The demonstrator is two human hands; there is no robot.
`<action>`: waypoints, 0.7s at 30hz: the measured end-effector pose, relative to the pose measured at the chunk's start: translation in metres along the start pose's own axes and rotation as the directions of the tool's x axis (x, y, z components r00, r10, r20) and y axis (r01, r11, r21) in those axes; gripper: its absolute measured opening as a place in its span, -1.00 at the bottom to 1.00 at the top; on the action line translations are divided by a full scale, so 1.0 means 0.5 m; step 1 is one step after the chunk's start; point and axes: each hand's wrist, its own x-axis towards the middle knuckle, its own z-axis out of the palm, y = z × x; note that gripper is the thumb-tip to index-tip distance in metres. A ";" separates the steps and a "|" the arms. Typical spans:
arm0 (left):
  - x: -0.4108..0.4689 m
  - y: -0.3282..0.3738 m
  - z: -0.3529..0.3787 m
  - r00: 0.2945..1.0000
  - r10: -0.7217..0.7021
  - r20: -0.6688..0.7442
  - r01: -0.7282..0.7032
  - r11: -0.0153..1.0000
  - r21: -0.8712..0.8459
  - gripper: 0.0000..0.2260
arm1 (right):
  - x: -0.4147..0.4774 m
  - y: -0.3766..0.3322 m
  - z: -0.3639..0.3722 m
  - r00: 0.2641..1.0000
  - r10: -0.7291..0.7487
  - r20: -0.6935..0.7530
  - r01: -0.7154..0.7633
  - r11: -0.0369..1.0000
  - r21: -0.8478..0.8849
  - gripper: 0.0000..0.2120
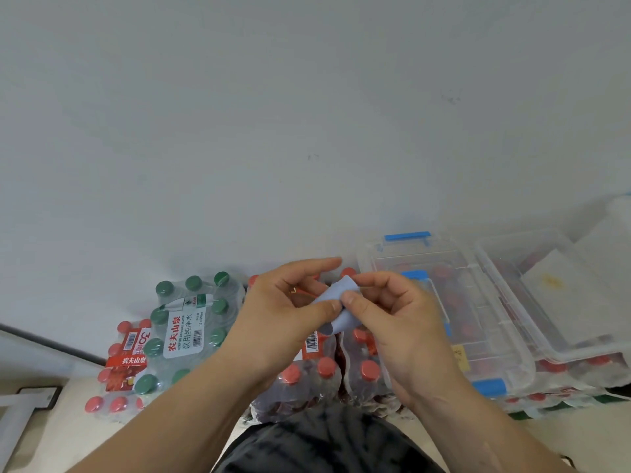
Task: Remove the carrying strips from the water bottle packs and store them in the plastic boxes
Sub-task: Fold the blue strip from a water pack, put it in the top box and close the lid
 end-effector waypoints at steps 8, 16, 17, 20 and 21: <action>0.020 0.023 -0.038 0.926 0.005 0.378 -0.097 0.969 0.226 -0.38 | 0.027 -0.011 -0.015 0.991 0.127 0.040 -0.128 0.992 0.020 -0.74; 0.024 0.027 -0.023 0.939 0.098 0.330 -0.197 0.939 0.281 -0.50 | 0.035 -0.017 -0.021 0.986 0.146 0.082 -0.147 0.989 -0.001 -0.73; 0.023 0.025 -0.022 0.948 0.098 0.302 -0.181 0.949 0.260 -0.51 | 0.032 -0.019 -0.020 0.985 0.152 0.085 -0.153 0.988 0.002 -0.72; 0.020 0.020 -0.020 0.962 0.096 0.257 -0.150 0.968 0.201 -0.47 | 0.028 -0.023 -0.022 0.981 0.170 0.095 -0.170 0.985 -0.011 -0.66; 0.019 0.017 -0.019 0.962 0.095 0.257 -0.146 0.971 0.187 -0.43 | 0.028 -0.025 -0.022 0.980 0.170 0.100 -0.170 0.985 -0.014 -0.66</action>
